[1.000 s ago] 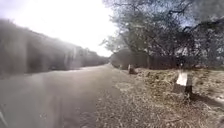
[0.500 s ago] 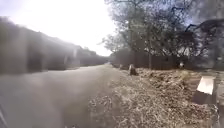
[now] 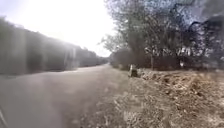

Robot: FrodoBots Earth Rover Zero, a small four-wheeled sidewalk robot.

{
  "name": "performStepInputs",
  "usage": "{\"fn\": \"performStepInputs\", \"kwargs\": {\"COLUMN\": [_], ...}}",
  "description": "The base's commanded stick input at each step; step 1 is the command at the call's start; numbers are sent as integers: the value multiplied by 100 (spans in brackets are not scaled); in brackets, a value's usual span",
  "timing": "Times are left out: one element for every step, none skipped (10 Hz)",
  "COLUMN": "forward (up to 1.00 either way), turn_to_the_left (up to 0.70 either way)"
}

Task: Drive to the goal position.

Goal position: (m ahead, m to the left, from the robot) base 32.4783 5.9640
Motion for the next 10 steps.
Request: {"fn": "performStepInputs", "kwargs": {"forward": [100,100,100,100,100,100,100,100,100,100], "turn_to_the_left": [0,0,0,0,0,0,0,0,0,27]}}
